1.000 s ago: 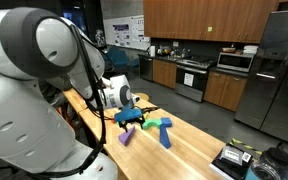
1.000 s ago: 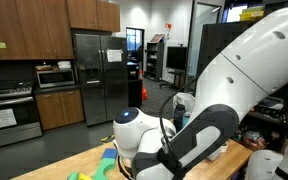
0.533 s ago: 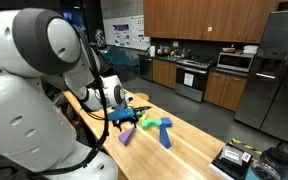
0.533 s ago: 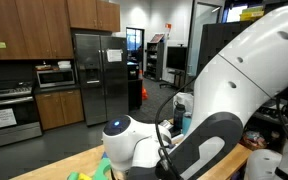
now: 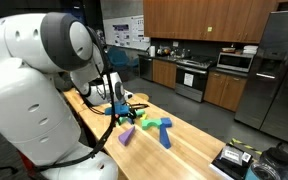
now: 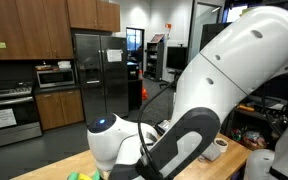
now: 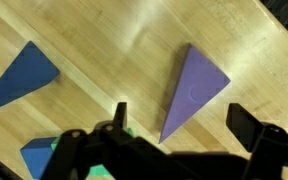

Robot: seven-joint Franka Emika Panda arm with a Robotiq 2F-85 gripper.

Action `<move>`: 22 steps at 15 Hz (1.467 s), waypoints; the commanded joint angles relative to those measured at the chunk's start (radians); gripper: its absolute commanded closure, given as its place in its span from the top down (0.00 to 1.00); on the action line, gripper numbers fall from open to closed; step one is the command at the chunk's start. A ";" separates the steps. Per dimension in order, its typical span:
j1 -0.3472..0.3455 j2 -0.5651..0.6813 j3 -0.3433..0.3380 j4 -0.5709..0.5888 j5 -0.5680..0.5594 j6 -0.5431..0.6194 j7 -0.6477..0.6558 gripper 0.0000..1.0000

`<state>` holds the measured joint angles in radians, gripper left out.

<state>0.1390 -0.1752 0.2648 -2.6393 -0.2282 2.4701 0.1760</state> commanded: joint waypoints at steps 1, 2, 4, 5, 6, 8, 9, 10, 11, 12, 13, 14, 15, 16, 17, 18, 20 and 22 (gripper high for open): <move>0.001 0.080 -0.023 0.081 0.051 0.006 0.071 1.00; 0.001 0.102 -0.029 0.098 0.073 0.013 0.089 1.00; 0.002 0.140 -0.039 0.127 0.108 0.026 0.124 1.00; 0.003 0.160 -0.044 0.139 0.120 0.035 0.142 1.00; 0.004 0.176 -0.050 0.148 0.132 0.045 0.156 1.00; 0.008 0.207 -0.061 0.164 0.142 0.062 0.183 1.00; 0.009 0.220 -0.067 0.169 0.138 0.069 0.200 1.00; 0.011 0.233 -0.072 0.176 0.139 0.073 0.211 1.00; 0.011 0.246 -0.078 0.181 0.137 0.078 0.222 1.00; 0.013 0.255 -0.083 0.184 0.136 0.081 0.231 1.00; 0.015 0.262 -0.088 0.188 0.136 0.083 0.240 1.00; 0.016 0.270 -0.092 0.192 0.137 0.084 0.245 1.00; 0.018 0.277 -0.097 0.194 0.133 0.086 0.253 1.00; 0.020 0.284 -0.101 0.197 0.131 0.086 0.260 1.00; 0.021 0.290 -0.104 0.200 0.130 0.085 0.264 1.00; 0.024 0.295 -0.107 0.204 0.132 0.082 0.269 1.00; 0.028 0.309 -0.112 0.208 0.126 0.083 0.280 1.00; 0.034 0.322 -0.116 0.212 0.125 0.083 0.288 1.00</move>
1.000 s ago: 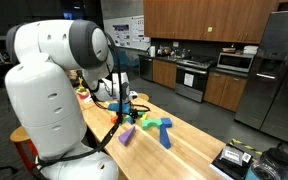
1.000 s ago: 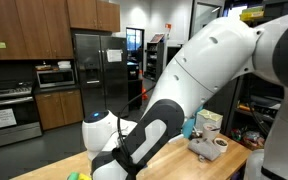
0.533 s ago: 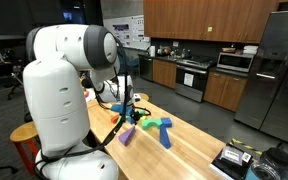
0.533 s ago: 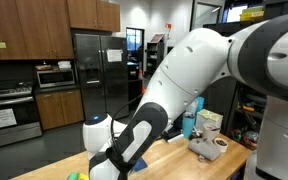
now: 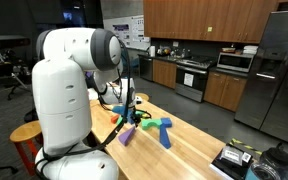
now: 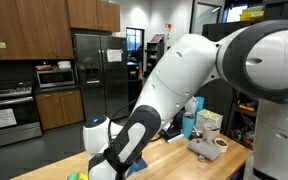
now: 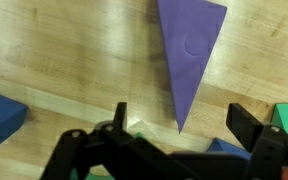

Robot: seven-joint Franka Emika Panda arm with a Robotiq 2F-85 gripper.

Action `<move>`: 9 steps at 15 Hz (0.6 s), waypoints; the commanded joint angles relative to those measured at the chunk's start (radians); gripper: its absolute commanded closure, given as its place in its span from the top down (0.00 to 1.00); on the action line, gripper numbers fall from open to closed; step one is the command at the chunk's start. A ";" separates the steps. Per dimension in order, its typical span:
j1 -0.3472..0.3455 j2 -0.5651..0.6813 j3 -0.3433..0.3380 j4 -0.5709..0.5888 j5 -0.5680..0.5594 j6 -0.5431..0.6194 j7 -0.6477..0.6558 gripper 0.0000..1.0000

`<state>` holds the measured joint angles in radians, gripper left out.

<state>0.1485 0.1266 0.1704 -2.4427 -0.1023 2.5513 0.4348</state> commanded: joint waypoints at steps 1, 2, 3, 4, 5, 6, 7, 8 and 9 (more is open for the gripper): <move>0.027 0.025 -0.024 0.016 -0.001 0.001 0.035 1.00; 0.029 0.031 -0.026 0.019 -0.001 0.001 0.037 1.00; 0.032 0.036 -0.028 0.019 -0.002 0.001 0.039 1.00; 0.035 0.042 -0.030 0.022 -0.002 0.001 0.042 1.00; 0.037 0.046 -0.032 0.024 -0.001 0.000 0.045 1.00; 0.040 0.050 -0.034 0.025 0.000 0.000 0.048 1.00; 0.042 0.054 -0.037 0.025 -0.001 0.002 0.049 1.00; 0.045 0.058 -0.039 0.027 0.000 0.001 0.048 1.00; 0.047 0.063 -0.041 0.029 0.000 0.001 0.048 1.00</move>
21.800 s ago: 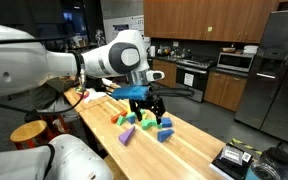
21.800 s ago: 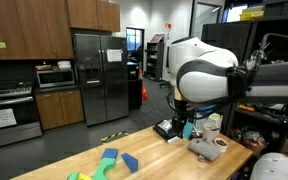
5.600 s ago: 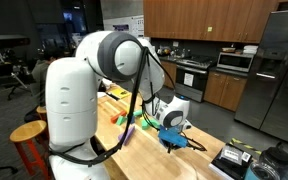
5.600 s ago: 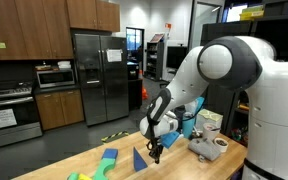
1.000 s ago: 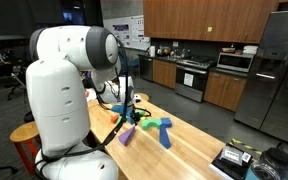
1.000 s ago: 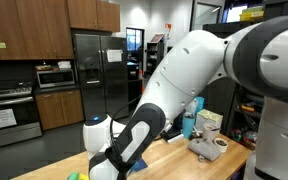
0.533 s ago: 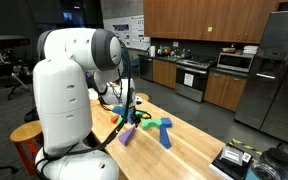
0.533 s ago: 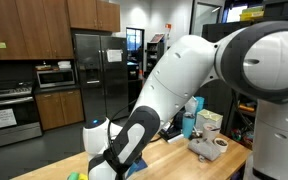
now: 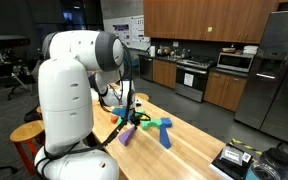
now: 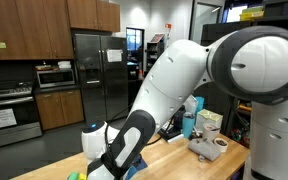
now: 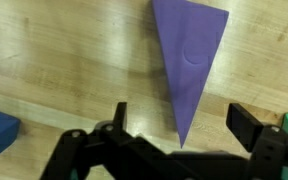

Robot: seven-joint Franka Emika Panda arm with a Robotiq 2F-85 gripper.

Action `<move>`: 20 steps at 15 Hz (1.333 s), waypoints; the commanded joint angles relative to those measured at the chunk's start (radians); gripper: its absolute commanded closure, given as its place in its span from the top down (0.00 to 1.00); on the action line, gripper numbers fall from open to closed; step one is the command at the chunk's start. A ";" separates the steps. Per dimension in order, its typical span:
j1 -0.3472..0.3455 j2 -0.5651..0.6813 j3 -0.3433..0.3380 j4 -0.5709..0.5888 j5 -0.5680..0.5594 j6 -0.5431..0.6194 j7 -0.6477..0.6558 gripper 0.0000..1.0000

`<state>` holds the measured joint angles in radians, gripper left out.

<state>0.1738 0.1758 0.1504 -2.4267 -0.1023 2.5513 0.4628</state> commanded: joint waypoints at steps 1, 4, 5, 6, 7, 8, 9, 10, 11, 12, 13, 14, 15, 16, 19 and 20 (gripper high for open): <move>0.024 0.019 -0.023 0.014 -0.002 0.001 0.021 1.00; 0.032 0.034 -0.027 0.020 -0.005 -0.001 0.022 1.00; 0.035 0.038 -0.029 0.023 -0.005 -0.002 0.023 1.00; 0.038 0.043 -0.031 0.025 -0.004 -0.003 0.022 1.00; 0.041 0.048 -0.034 0.025 -0.007 -0.003 0.023 1.00; 0.045 0.054 -0.035 0.029 -0.007 -0.005 0.024 1.00; 0.047 0.059 -0.037 0.031 -0.007 -0.006 0.024 1.00; 0.050 0.063 -0.039 0.033 -0.008 -0.006 0.024 1.00; 0.053 0.069 -0.041 0.038 -0.008 -0.008 0.024 1.00; 0.055 0.073 -0.043 0.040 -0.008 -0.008 0.023 1.00; 0.058 0.078 -0.045 0.042 -0.010 -0.009 0.023 1.00; 0.060 0.082 -0.047 0.046 -0.009 -0.010 0.022 1.00; 0.062 0.085 -0.049 0.048 -0.009 -0.011 0.021 1.00; 0.063 0.089 -0.050 0.049 -0.008 -0.011 0.019 1.00; 0.067 0.099 -0.054 0.054 -0.006 -0.014 0.015 1.00; 0.068 0.103 -0.056 0.053 -0.007 -0.013 0.013 1.00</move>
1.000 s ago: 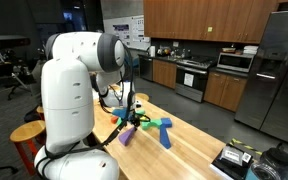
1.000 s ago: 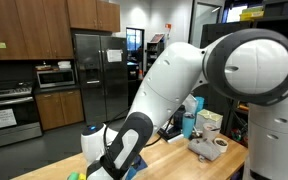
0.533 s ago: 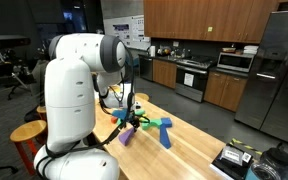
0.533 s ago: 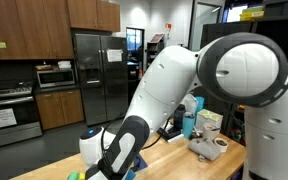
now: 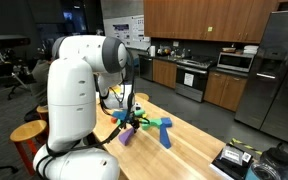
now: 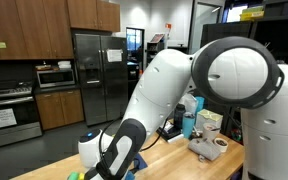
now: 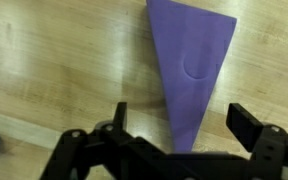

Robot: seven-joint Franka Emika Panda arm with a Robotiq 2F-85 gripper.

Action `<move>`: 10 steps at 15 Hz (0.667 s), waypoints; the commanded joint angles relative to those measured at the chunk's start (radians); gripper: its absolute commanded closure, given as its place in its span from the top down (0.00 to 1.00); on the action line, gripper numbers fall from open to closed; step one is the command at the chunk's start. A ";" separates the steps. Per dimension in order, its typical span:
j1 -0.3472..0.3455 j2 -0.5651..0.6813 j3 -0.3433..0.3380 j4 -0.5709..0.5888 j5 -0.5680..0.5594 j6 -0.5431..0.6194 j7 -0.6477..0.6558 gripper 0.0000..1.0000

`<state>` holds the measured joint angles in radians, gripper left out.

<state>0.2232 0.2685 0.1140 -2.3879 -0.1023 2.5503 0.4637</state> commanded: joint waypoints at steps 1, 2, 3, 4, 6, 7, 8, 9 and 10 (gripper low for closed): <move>0.020 0.013 -0.021 0.016 -0.006 -0.013 0.012 1.00; 0.020 0.015 -0.021 0.019 -0.003 -0.014 0.010 1.00; 0.020 0.017 -0.021 0.019 -0.004 -0.014 0.009 1.00; 0.020 0.019 -0.022 0.021 -0.004 -0.014 0.008 1.00; 0.021 0.023 -0.023 0.023 -0.003 -0.016 0.007 1.00; 0.021 0.025 -0.023 0.023 -0.005 -0.015 0.005 1.00; 0.020 0.025 -0.023 0.024 -0.004 -0.016 0.004 0.89; 0.020 0.026 -0.022 0.025 -0.002 -0.017 0.002 0.74; 0.020 0.028 -0.022 0.025 -0.002 -0.018 0.000 0.69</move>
<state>0.2257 0.2898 0.1096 -2.3775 -0.1023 2.5488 0.4631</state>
